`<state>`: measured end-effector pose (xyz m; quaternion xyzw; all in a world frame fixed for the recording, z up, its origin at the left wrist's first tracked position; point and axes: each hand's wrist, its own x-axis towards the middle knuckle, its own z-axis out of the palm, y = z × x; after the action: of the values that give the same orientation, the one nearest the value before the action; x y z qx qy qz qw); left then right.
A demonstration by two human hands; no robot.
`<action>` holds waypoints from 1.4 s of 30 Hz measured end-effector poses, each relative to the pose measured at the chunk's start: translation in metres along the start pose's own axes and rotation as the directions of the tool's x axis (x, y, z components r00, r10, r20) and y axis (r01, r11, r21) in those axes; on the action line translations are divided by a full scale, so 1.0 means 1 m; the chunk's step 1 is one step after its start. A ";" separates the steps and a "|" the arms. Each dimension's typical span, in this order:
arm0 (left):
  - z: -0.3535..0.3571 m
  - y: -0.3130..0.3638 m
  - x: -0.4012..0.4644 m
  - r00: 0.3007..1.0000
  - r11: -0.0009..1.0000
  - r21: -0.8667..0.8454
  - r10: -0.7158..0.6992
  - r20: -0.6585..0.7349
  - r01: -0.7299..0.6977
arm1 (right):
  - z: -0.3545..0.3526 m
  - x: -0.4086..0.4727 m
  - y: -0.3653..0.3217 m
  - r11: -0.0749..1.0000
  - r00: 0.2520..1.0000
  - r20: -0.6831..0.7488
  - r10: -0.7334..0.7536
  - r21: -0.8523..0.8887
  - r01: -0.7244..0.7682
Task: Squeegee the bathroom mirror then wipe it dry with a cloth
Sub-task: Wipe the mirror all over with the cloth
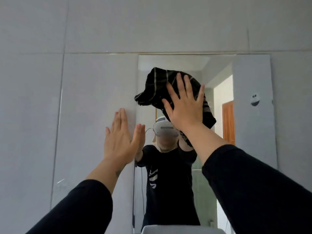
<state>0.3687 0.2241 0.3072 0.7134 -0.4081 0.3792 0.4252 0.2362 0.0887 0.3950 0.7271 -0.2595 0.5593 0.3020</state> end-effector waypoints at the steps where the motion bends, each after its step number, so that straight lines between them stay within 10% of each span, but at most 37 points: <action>1: -0.003 -0.005 -0.004 1.000 1.000 -0.002 0.000 0.001 0.000 | 0.002 0.001 -0.011 0.999 0.999 0.000 -0.052 -0.003 0.052; 20: -0.003 -0.009 -0.038 0.994 0.993 -0.041 -0.109 -0.019 0.108 | 0.015 -0.060 -0.029 0.865 0.870 0.091 -0.485 -0.095 0.493; 28: 0.013 0.024 -0.037 0.996 0.998 -0.021 0.065 0.060 -0.064 | 0.003 -0.087 0.048 0.945 0.946 0.134 -0.297 -0.100 0.311; 42: 0.042 0.046 -0.036 1.000 0.997 0.077 -0.027 -0.003 0.028 | 0.000 -0.144 0.175 0.985 0.982 0.094 0.166 -0.064 -0.160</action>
<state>0.3219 0.1806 0.2740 0.7345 -0.3828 0.3896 0.4027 0.0770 -0.0251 0.2809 0.7215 -0.3485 0.5378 0.2623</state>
